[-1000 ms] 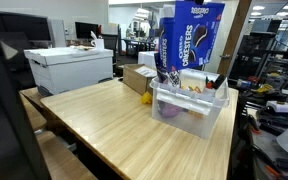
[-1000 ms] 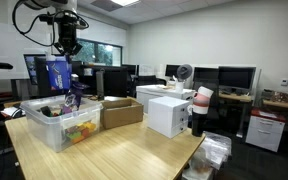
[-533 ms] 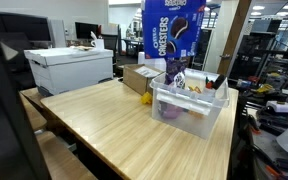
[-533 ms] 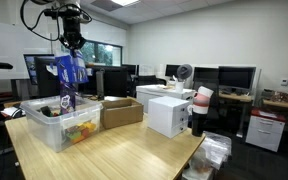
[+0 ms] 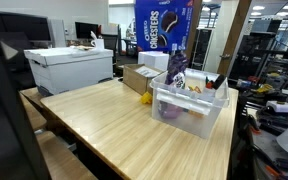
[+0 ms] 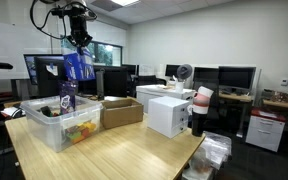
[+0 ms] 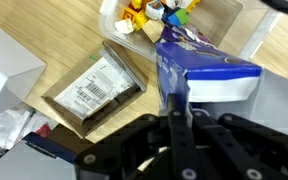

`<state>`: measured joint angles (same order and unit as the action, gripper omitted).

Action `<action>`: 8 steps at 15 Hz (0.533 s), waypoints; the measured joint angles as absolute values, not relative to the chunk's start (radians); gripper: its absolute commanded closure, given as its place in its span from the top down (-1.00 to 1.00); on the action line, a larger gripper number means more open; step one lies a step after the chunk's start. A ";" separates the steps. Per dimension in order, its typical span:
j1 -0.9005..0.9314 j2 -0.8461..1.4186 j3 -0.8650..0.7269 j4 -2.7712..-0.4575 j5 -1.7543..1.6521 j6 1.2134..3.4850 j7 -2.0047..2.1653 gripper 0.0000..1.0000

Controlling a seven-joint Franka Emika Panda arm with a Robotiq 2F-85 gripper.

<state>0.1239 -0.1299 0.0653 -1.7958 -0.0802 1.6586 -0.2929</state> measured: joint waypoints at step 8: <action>0.071 -0.118 0.009 -1.787 -0.070 1.658 -0.272 -0.99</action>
